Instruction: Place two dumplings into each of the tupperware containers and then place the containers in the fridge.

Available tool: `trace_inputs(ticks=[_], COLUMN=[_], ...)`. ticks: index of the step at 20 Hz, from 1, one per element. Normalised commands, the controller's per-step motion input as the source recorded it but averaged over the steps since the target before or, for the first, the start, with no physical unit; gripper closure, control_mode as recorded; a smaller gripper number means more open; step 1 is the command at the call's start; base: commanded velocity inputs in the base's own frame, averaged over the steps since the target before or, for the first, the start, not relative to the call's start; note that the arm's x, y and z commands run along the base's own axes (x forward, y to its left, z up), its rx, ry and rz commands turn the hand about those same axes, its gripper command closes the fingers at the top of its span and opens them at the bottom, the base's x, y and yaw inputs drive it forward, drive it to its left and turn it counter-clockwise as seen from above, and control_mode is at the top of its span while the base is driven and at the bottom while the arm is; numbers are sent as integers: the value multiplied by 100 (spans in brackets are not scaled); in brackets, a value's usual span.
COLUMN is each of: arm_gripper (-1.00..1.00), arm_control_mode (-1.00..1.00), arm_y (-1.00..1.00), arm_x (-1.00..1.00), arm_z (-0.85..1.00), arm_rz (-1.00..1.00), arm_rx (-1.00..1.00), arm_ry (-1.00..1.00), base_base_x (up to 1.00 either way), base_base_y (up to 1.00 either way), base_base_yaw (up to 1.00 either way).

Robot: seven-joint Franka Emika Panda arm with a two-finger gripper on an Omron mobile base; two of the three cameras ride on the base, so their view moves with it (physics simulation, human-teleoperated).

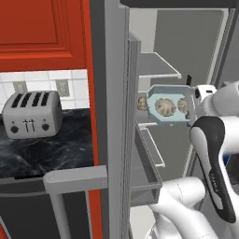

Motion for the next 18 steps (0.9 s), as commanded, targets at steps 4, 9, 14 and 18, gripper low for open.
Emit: trace_inputs(ticks=[4, 9, 14, 18], arm_gripper=[100, 100, 100, 100], arm_control_mode=[-100, -100, -100, -100], arm_y=[2, 4, 11, 14], arm_x=[65, 84, 95, 91], arm_z=[88, 53, 13, 0], arm_rz=[6, 10, 4, 0], arm_rx=[0, -2, -1, 0], arm_ry=[1, 9, 2, -2], base_base_x=[0, 0, 0, 0], base_base_y=[0, 0, 0, 0], base_base_yaw=[0, 0, 0, 0])
